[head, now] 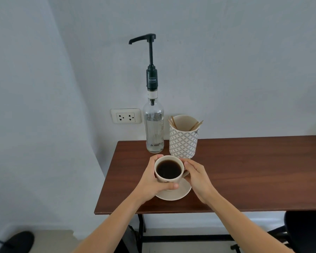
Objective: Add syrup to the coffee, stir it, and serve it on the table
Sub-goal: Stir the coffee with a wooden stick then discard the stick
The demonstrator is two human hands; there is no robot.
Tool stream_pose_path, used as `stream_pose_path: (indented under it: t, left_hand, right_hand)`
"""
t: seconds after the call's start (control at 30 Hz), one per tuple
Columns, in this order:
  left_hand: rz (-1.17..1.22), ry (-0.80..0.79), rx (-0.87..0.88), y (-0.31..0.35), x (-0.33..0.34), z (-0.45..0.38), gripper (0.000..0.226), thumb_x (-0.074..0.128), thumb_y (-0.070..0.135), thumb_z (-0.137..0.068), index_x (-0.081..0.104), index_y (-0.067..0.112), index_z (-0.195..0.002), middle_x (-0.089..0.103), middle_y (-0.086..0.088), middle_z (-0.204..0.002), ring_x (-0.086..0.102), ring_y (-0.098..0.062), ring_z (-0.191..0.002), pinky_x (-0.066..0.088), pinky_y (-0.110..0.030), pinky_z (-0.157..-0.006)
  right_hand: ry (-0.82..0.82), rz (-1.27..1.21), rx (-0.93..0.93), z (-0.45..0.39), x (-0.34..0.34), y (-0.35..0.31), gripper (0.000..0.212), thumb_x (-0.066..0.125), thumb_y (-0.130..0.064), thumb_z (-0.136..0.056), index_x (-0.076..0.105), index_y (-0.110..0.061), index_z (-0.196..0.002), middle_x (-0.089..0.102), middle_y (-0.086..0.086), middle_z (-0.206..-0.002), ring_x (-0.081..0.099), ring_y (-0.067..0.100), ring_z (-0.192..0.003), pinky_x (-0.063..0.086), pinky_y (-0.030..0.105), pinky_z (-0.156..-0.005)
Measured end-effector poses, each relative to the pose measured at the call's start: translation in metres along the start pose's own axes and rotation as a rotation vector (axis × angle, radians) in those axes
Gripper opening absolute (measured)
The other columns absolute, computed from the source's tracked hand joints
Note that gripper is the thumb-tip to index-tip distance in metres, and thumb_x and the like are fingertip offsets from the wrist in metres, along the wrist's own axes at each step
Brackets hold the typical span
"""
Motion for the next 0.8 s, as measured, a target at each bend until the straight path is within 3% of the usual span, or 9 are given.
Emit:
stream_pose_path:
  t: [0.2, 0.27, 0.33, 0.4, 0.47, 0.53, 0.6, 0.7, 0.8]
  left_hand:
    - [-0.052, -0.010, -0.010, 0.002, 0.000, 0.003, 0.093, 0.096, 0.021, -0.059, 0.041, 0.029, -0.133, 0.061, 0.022, -0.121, 0.056, -0.002, -0.122, 0.046, -0.020, -0.101]
    - [-0.090, 0.018, -0.013, 0.003, 0.000, 0.005, 0.098, 0.096, 0.034, -0.057, 0.039, 0.034, -0.137, 0.060, 0.023, -0.125, 0.054, 0.002, -0.124, 0.045, -0.030, -0.108]
    - [-0.136, 0.064, -0.008, 0.004, 0.000, 0.008, 0.097, 0.093, 0.046, -0.056, 0.035, 0.050, -0.135, 0.058, 0.024, -0.130, 0.051, 0.001, -0.127, 0.041, -0.041, -0.112]
    - [-0.152, 0.105, 0.006, 0.003, 0.003, 0.011, 0.090, 0.090, 0.052, -0.057, 0.033, 0.067, -0.125, 0.056, 0.028, -0.130, 0.050, -0.001, -0.129, 0.036, -0.050, -0.115]
    - [-0.127, 0.130, 0.019, -0.001, 0.006, 0.013, 0.086, 0.088, 0.055, -0.059, 0.033, 0.070, -0.123, 0.055, 0.031, -0.131, 0.049, -0.001, -0.130, 0.033, -0.054, -0.115]
    - [-0.117, 0.141, 0.026, -0.004, 0.008, 0.014, 0.088, 0.086, 0.059, -0.060, 0.031, 0.067, -0.128, 0.054, 0.029, -0.134, 0.048, -0.002, -0.132, 0.032, -0.056, -0.115]
    - [-0.117, 0.137, 0.024, -0.005, 0.008, 0.015, 0.091, 0.086, 0.061, -0.061, 0.027, 0.067, -0.130, 0.053, 0.030, -0.136, 0.046, -0.002, -0.134, 0.029, -0.057, -0.117]
    - [-0.122, 0.130, 0.015, -0.004, 0.008, 0.015, 0.090, 0.084, 0.064, -0.061, 0.024, 0.074, -0.127, 0.048, 0.038, -0.135, 0.042, -0.001, -0.136, 0.024, -0.059, -0.118]
    - [-0.128, 0.131, 0.009, -0.003, 0.008, 0.016, 0.088, 0.083, 0.063, -0.062, 0.022, 0.078, -0.123, 0.044, 0.044, -0.133, 0.040, 0.000, -0.137, 0.023, -0.060, -0.119]
  right_hand:
    - [0.048, 0.054, 0.016, 0.000, -0.005, -0.007, 0.029, 0.047, -0.017, -0.104, 0.075, -0.025, -0.106, 0.077, -0.004, -0.103, 0.068, 0.021, -0.108, 0.054, 0.044, -0.099]
    - [0.209, 0.087, -0.030, -0.008, -0.019, -0.019, 0.018, 0.058, -0.032, -0.098, 0.072, -0.025, -0.108, 0.076, -0.006, -0.102, 0.071, 0.016, -0.103, 0.055, 0.046, -0.097]
    - [0.406, 0.120, -0.112, -0.019, -0.037, -0.043, 0.024, 0.064, -0.040, -0.092, 0.066, -0.026, -0.112, 0.074, -0.007, -0.099, 0.071, 0.014, -0.095, 0.057, 0.046, -0.093]
    - [0.494, 0.218, -0.184, -0.034, -0.053, -0.072, 0.034, 0.067, -0.040, -0.091, 0.060, -0.028, -0.122, 0.068, -0.002, -0.106, 0.068, 0.017, -0.091, 0.055, 0.038, -0.089]
    - [0.432, 0.377, -0.226, -0.055, -0.061, -0.091, 0.041, 0.068, -0.041, -0.090, 0.059, -0.030, -0.128, 0.056, 0.004, -0.119, 0.060, 0.020, -0.099, 0.048, 0.033, -0.090]
    - [0.363, 0.534, -0.256, -0.074, -0.064, -0.101, 0.037, 0.068, -0.045, -0.087, 0.069, -0.029, -0.120, 0.056, 0.008, -0.126, 0.053, 0.023, -0.116, 0.045, 0.037, -0.100]
    - [0.349, 0.650, -0.278, -0.087, -0.064, -0.105, 0.033, 0.067, -0.047, -0.087, 0.079, -0.022, -0.105, 0.066, 0.013, -0.120, 0.049, 0.026, -0.123, 0.041, 0.044, -0.105]
    - [0.339, 0.784, -0.299, -0.095, -0.062, -0.119, 0.032, 0.066, -0.036, -0.092, 0.082, -0.009, -0.089, 0.076, 0.012, -0.098, 0.055, 0.030, -0.116, 0.039, 0.049, -0.103]
    - [0.288, 0.911, -0.244, -0.101, -0.061, -0.120, 0.031, 0.062, -0.025, -0.094, 0.080, -0.005, -0.077, 0.076, 0.014, -0.090, 0.059, 0.034, -0.107, 0.042, 0.043, -0.094]
Point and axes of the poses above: each hand's wrist, its own z-axis away from the middle knuckle, its own x-axis out of the palm, y = z × x, the point moved 4 cm from there along -z, towards the middle knuckle
